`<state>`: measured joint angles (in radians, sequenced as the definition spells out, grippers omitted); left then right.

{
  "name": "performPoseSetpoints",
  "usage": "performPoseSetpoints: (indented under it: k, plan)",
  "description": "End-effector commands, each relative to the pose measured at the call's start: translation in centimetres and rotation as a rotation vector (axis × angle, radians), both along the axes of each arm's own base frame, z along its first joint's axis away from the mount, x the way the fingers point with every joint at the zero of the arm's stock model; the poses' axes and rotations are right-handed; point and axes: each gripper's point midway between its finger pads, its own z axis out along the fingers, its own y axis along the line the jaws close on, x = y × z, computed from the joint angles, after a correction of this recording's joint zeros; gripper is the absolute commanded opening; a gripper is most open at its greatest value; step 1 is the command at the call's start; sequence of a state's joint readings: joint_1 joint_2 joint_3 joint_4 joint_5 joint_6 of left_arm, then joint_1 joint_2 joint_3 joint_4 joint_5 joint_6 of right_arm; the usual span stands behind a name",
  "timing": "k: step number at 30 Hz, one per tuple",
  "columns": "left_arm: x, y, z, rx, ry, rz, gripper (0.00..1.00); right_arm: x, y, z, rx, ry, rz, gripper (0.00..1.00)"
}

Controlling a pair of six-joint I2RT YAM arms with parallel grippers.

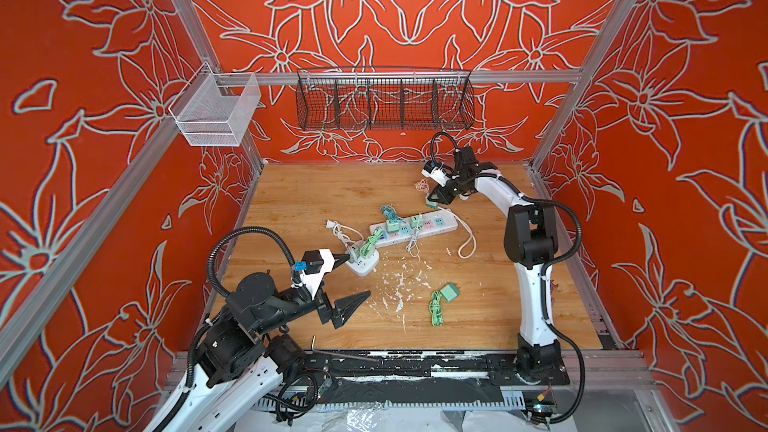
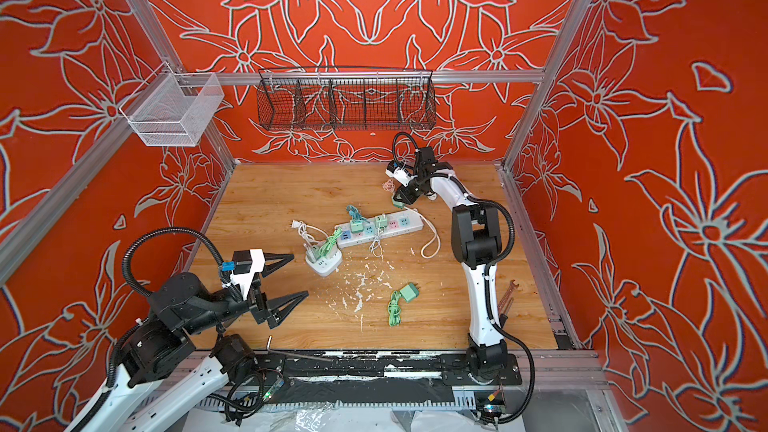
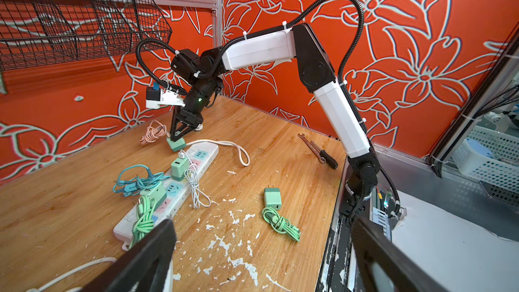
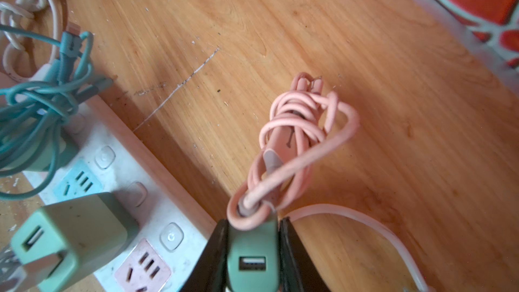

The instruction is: Insert the plug

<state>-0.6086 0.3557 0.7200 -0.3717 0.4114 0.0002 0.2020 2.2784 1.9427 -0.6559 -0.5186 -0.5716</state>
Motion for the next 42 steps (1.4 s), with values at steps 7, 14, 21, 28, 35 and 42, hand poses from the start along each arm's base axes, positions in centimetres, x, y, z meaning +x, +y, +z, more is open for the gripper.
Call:
performPoseSetpoints:
  k: [7,14,21,28,35,42]
  plan:
    - [0.2,-0.3,0.0,-0.002,-0.013,-0.011,0.97,-5.0,-2.5,-0.2,-0.07,0.074,-0.045,0.13]
    - [0.0,-0.4,0.1,-0.009,-0.017,-0.023,0.97,-7.1,-2.4,3.2,0.028,-0.024,-0.109,0.12]
    - [-0.2,-0.5,0.2,-0.016,-0.016,-0.036,0.97,-7.8,-1.9,6.6,0.115,-0.188,-0.11,0.12]
    - [-0.3,-0.4,0.3,-0.02,-0.024,-0.037,0.97,-10.1,-0.1,6.3,0.275,-0.214,-0.05,0.12]
    - [-0.3,-0.5,0.2,-0.018,-0.021,-0.039,0.97,-11.2,1.1,6.1,0.356,-0.289,0.041,0.12]
    - [-0.2,-0.6,0.2,-0.016,-0.017,-0.04,0.97,-11.6,1.9,5.7,0.342,-0.217,0.077,0.12]
